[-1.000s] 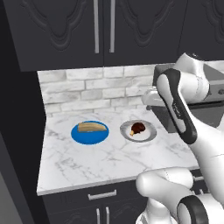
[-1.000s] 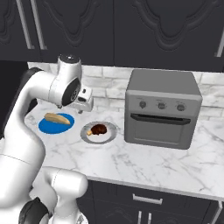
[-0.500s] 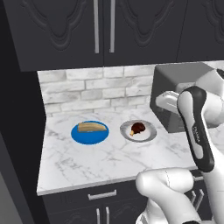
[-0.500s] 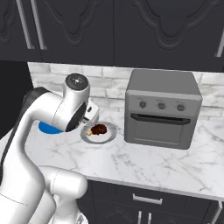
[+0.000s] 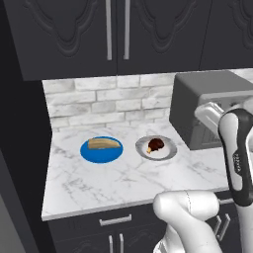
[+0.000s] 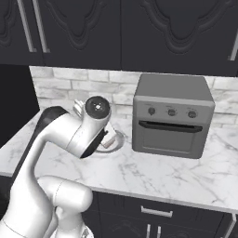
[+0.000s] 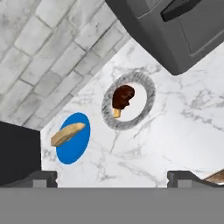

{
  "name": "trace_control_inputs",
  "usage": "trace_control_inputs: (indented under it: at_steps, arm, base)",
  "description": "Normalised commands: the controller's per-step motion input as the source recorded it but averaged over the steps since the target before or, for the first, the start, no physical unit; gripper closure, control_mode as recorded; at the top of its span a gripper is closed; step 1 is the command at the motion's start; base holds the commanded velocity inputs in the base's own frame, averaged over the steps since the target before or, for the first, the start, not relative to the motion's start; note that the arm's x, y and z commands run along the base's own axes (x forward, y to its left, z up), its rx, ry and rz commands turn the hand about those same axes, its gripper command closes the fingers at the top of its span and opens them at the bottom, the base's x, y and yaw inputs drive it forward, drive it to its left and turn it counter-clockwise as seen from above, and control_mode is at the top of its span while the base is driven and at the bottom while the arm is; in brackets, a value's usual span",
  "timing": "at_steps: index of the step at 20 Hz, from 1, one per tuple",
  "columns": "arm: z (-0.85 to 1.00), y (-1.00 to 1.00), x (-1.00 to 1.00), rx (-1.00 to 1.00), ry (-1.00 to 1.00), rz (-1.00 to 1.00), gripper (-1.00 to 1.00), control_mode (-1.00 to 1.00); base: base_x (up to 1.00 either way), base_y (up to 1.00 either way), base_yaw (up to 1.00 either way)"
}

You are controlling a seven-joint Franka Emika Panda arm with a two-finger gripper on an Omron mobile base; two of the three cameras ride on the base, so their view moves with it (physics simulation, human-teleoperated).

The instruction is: Open the toaster oven door. Place the baguette on the bottom rack in the toaster oven and place the steak on the top rack.

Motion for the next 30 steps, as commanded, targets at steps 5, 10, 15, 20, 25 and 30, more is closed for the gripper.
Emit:
trace_control_inputs:
  at_steps: [5, 10, 15, 20, 25, 30]
  arm:
    - [0.0, -0.52, -0.01, 0.36, -0.07, -0.18, -1.0, -1.0]
    - [0.0, -0.53, 0.01, 0.28, -0.14, -0.1, -1.0, -1.0]
    - [-0.04, -0.51, 0.16, 0.04, -0.02, -0.08, -1.0, -1.0]
    - [-0.1, -0.55, 0.12, 0.02, 0.0, 0.03, -1.0, -1.0]
    - [-0.12, -0.56, 0.06, 0.12, 0.0, 0.11, -1.0, -1.0]
    - [-0.14, -0.5, 0.26, 0.23, 0.02, 0.03, -1.0, -1.0]
  base:
    - [0.0, 0.0, 0.0]
    - [0.0, 0.0, 0.0]
    - [0.0, 0.0, 0.0]
    - [0.0, 0.0, 0.0]
    - [0.0, 0.0, 0.0]
    - [0.0, 0.0, 0.0]
